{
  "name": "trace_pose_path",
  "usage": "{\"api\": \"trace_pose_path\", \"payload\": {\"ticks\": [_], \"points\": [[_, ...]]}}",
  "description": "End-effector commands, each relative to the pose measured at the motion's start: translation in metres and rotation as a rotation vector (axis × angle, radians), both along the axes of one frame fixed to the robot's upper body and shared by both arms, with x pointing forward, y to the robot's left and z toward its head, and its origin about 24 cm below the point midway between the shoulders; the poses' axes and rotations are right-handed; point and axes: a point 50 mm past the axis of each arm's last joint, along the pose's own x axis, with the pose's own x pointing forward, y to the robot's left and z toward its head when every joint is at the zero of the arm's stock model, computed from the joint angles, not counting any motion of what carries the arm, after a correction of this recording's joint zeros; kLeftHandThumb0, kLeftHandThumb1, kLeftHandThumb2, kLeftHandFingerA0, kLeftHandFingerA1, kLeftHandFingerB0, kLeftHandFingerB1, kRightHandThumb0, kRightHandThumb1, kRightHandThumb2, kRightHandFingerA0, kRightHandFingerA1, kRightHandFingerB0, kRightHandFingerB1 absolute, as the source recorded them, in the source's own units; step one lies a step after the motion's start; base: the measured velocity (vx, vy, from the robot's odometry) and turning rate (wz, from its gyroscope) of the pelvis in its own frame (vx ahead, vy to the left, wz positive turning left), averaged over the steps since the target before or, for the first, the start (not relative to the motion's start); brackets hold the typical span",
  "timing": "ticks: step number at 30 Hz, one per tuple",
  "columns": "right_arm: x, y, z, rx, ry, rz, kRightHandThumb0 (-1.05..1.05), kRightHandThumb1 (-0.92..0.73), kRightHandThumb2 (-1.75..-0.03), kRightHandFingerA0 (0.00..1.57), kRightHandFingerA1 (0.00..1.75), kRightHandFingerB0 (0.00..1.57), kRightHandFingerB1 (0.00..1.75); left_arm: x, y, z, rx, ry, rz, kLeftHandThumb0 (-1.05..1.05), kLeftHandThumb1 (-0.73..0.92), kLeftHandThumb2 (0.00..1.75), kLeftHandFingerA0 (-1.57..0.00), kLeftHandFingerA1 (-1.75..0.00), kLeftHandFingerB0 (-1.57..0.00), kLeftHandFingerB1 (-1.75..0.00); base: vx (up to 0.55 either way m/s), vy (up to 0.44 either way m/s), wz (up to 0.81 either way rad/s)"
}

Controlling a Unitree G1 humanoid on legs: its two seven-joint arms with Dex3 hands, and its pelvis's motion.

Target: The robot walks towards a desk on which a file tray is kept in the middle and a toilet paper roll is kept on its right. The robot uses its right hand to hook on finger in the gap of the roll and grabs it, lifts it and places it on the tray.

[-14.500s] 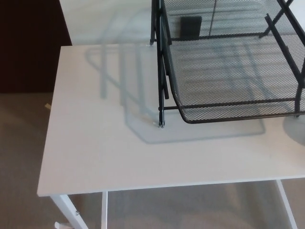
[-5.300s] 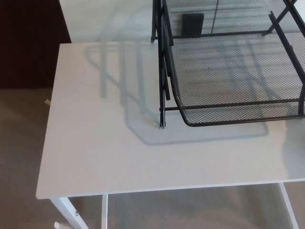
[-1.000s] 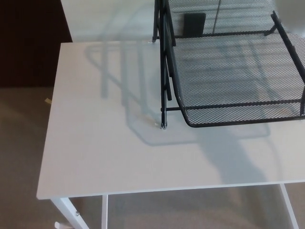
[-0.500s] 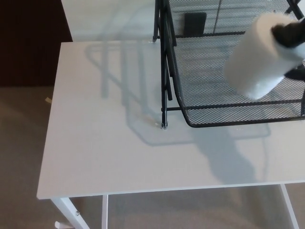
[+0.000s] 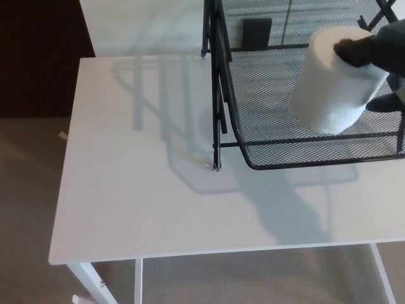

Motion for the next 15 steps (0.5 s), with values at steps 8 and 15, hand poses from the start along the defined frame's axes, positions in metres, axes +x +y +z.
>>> {"api": "trace_pose_path", "payload": {"ticks": [8, 15], "points": [[-0.007, -0.004, 0.018, -0.121, 0.034, -0.026, -0.71, -0.4, -0.81, 0.01, 0.42, 0.06, 0.39, -0.004, 0.002, 0.003, 0.007, -0.011, -0.014, -0.7, 0.84, 1.08, -0.24, -0.55, -0.12, -0.46, 0.0, 0.0, 0.0], [-0.006, -0.002, 0.05, 0.032, 0.113, -0.065, -0.68, -0.41, -0.78, 0.03, 0.47, 0.15, 0.46, -0.004, 0.001, 0.004, 0.035, 0.037, -0.066, -0.7, 0.86, 1.1, -0.24, -0.56, -0.13, -0.47, 0.0, 0.0, 0.0]]}}
